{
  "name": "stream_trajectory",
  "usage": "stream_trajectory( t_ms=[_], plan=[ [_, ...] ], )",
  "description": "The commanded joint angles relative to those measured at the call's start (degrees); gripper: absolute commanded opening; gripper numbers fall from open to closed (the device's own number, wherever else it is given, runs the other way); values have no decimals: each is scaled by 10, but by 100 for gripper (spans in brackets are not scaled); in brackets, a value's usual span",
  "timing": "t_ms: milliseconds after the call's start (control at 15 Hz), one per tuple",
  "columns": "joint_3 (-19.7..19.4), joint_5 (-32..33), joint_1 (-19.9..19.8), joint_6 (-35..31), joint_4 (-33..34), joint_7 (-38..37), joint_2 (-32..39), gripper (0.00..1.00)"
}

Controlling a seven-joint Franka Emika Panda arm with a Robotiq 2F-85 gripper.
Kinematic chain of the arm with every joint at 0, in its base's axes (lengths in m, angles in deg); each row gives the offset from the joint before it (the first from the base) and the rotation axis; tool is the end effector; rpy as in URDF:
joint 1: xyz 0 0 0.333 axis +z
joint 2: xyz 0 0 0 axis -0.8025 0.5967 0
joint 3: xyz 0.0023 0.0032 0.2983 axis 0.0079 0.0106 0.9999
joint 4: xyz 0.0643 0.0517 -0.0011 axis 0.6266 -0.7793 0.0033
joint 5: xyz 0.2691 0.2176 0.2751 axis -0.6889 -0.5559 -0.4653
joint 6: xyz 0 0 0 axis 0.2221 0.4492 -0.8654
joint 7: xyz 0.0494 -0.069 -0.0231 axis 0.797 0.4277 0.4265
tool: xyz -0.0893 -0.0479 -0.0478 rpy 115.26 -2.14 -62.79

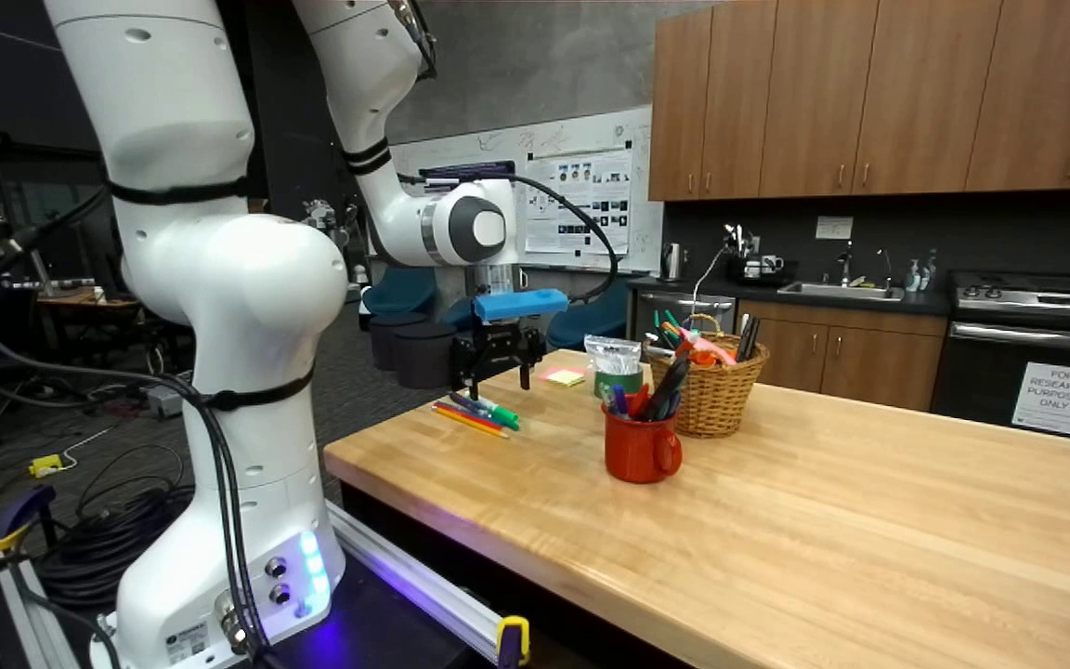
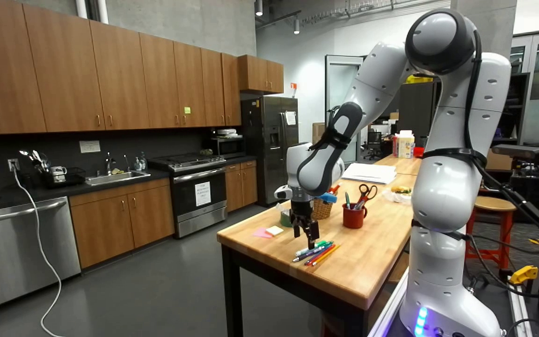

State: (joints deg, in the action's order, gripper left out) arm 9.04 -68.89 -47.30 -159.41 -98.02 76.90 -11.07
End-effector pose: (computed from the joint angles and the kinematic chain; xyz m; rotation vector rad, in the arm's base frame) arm 0.4089 0.0098 0.1982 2.5905 1.6760 -0.0373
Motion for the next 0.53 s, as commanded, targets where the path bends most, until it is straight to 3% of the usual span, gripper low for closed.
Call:
stream_trajectory(
  t_ms=[0,467],
  plan=[
    [-1,-3,-18,-22,1,33,13,100],
    [0,-11,-31,-48,1,68,32,100]
  ],
)
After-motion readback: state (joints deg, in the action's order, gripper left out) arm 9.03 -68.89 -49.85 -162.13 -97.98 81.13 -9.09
